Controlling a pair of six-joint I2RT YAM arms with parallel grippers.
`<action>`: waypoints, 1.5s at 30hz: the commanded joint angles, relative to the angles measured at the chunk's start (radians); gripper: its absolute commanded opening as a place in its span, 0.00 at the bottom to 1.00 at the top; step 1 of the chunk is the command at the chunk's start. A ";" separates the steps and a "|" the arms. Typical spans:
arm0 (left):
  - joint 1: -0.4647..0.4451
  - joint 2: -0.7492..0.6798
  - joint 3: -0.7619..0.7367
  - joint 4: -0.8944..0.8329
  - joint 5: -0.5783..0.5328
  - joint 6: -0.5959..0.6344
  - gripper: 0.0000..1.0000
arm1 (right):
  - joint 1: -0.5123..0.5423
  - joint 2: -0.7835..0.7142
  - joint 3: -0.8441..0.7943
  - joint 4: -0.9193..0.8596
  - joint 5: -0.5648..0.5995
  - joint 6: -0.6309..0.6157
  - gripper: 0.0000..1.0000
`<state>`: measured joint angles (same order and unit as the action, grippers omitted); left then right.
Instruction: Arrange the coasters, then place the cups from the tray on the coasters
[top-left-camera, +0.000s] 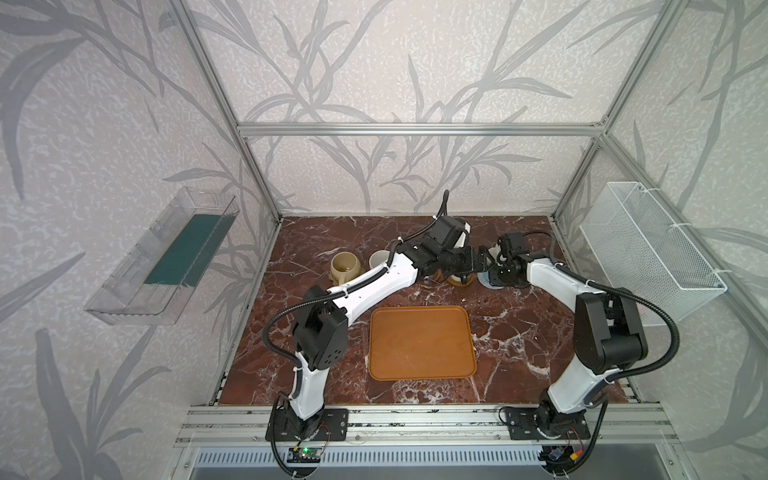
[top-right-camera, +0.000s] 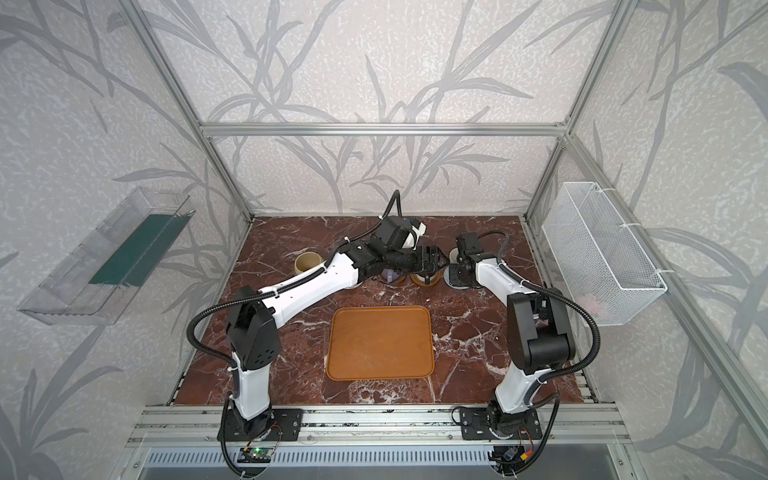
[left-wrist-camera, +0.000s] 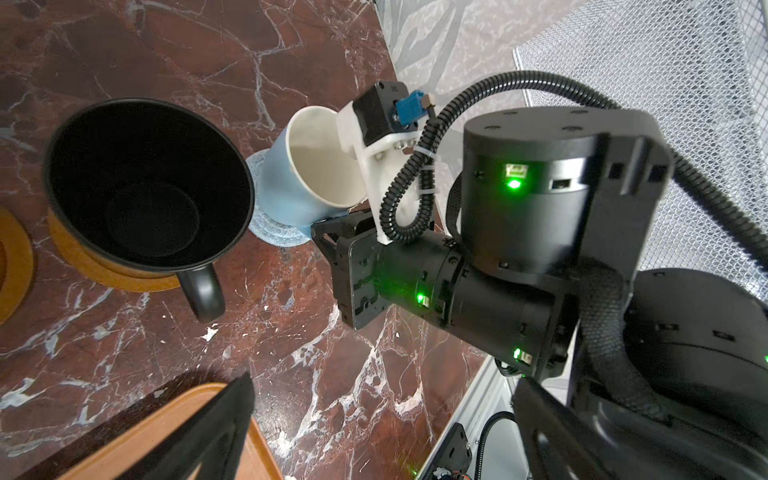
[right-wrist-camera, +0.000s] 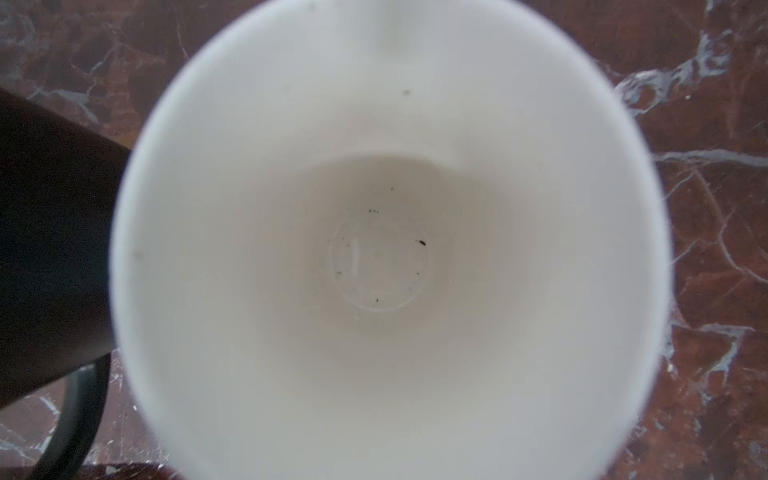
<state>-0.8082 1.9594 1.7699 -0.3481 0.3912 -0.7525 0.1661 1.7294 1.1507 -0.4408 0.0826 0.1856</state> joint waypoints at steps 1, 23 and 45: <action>0.008 -0.048 -0.022 0.019 -0.005 0.003 0.99 | -0.004 0.018 -0.006 0.000 0.017 -0.014 0.00; 0.053 -0.261 -0.254 0.071 -0.159 0.053 0.99 | 0.000 -0.201 -0.111 0.098 0.051 -0.014 0.99; 0.400 -0.958 -0.958 0.048 -0.639 0.445 0.99 | -0.009 -0.585 -0.521 0.399 0.146 -0.013 0.94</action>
<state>-0.4339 1.0313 0.8612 -0.2989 -0.2024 -0.3889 0.1646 1.1442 0.6559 -0.0902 0.1955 0.1699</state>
